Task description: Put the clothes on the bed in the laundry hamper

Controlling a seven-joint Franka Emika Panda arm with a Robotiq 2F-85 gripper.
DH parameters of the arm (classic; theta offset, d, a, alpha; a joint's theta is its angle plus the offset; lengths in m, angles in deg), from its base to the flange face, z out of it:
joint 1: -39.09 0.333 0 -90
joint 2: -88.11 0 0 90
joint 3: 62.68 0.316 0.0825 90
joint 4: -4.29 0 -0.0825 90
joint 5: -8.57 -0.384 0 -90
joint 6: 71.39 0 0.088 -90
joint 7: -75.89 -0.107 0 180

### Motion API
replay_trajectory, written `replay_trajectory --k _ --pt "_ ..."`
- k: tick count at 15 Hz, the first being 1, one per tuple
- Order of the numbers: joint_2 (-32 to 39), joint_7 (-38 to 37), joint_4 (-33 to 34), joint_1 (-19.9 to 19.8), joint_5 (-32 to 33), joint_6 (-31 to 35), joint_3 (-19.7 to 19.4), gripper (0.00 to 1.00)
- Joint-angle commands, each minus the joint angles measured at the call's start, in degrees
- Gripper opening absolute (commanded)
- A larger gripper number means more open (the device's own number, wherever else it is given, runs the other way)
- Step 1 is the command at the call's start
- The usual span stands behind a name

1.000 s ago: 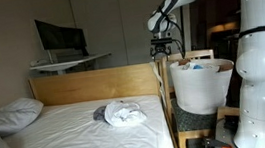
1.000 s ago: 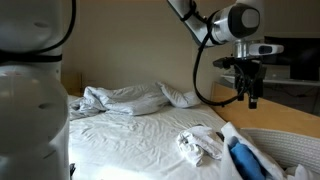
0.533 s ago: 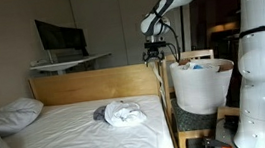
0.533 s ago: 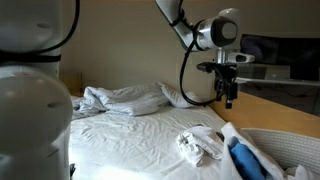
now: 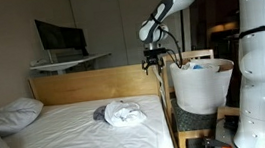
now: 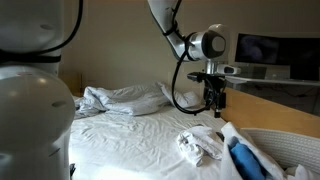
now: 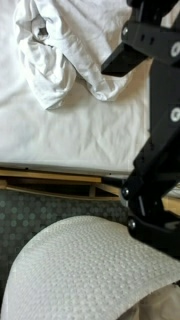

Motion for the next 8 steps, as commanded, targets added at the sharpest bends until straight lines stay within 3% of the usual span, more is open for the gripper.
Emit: replay_trajectory --k 1,3,8 --pt "0.0 0.1 0.3 0.1 0.0 -0.2 -0.1 1.00" --pt "0.0 0.1 0.4 0.1 0.0 -0.2 -0.1 1.00" --pt "2.4 0.8 -3.4 3.0 -2.7 9.9 2.9 1.00"
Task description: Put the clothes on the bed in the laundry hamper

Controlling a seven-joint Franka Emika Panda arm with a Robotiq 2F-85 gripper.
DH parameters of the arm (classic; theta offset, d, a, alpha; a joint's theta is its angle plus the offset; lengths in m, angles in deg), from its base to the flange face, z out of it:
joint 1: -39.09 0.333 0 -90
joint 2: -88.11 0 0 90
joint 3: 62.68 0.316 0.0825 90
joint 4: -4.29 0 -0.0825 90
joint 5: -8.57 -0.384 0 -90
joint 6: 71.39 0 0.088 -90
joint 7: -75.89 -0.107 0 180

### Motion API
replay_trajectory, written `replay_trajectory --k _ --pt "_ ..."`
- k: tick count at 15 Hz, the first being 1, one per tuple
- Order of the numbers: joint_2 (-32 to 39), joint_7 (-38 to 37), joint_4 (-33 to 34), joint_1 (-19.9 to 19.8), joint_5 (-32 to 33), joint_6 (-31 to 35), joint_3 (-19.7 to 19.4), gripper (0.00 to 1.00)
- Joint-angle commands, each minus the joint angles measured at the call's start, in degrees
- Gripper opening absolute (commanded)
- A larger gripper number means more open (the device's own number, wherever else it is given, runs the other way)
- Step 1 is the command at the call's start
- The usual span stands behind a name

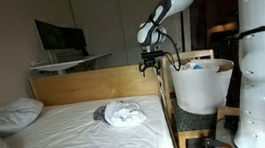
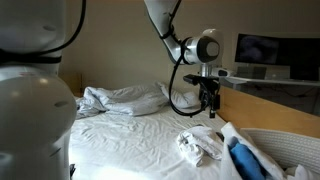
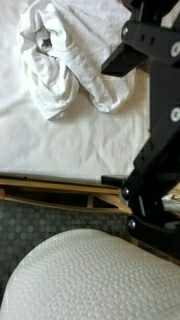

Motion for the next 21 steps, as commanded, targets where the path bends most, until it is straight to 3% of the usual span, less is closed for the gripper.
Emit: replay_trajectory --k 1,7,14,18,21 --pt "2.5 0.3 -3.3 2.8 -3.0 9.7 2.6 1.00" --pt "11.1 -1.1 -4.8 8.5 -6.4 26.4 5.7 1.00" --pt "12.9 -0.3 -4.3 10.9 -6.6 27.0 5.0 1.00" --pt "20.2 -6.7 -1.2 15.5 -1.5 29.3 0.5 1.00" --pt "27.0 -9.9 1.0 20.1 1.9 36.2 -4.2 1.00"
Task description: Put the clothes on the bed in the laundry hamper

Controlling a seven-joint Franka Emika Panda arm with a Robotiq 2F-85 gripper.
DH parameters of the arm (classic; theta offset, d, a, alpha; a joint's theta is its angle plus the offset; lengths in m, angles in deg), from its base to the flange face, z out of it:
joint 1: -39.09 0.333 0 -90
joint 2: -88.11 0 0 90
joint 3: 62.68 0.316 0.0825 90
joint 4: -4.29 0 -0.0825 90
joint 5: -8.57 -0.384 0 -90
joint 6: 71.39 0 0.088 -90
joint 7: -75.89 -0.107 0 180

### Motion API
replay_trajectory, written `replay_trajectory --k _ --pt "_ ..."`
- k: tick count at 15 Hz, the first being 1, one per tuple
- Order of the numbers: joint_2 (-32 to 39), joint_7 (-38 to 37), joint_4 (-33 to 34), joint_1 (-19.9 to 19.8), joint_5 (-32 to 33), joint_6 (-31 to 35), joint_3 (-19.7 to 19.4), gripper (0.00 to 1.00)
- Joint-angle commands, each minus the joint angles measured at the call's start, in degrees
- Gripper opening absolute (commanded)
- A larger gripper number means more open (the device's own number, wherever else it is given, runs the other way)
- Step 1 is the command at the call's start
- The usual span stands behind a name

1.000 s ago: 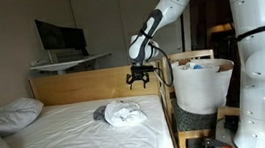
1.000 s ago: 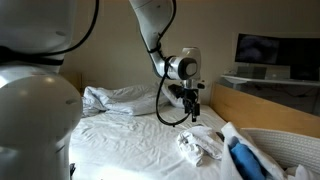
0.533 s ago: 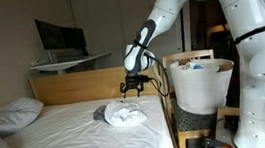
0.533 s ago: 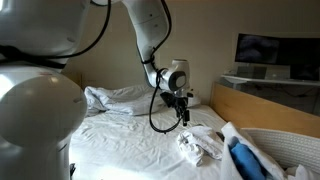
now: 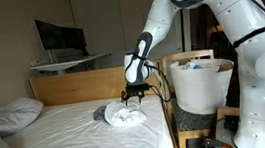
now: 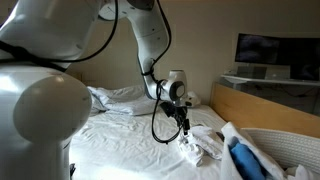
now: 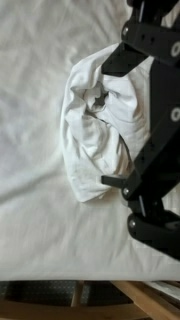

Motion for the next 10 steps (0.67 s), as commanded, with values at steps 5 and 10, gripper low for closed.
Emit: replay_trajectory --k 5,10 --pt "17.3 -5.1 8.4 13.1 -2.1 16.4 -9.6 1.00" --pt "23.6 -4.3 13.3 20.2 -9.0 20.2 -13.7 1.00"
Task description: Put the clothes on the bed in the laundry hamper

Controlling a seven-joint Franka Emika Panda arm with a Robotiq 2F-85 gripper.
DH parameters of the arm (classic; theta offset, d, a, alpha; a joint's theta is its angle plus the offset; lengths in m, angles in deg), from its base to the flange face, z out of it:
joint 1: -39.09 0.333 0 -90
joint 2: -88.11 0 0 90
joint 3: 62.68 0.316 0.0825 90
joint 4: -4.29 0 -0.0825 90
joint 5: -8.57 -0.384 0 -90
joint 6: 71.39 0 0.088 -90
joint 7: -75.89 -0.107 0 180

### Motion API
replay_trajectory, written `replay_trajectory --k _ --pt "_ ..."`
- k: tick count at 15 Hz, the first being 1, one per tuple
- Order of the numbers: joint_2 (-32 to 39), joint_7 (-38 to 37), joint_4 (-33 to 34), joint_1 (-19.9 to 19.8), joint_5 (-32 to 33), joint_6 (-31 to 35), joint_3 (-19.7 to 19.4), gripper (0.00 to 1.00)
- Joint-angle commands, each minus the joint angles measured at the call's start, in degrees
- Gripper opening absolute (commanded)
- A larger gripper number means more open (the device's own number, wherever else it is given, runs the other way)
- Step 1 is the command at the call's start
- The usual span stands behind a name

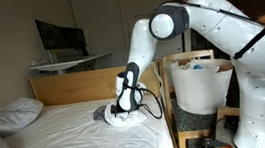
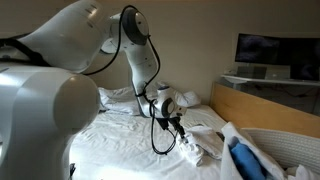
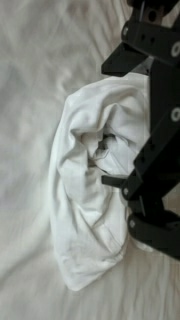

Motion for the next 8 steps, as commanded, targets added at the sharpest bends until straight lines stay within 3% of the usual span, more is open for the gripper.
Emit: replay_trajectory --k 1,8 --pt "4.4 -0.1 3.1 4.7 -4.1 3.5 -4.1 1.00" --pt "10.4 -1.4 5.2 14.5 -9.6 2.6 -14.9 1.00"
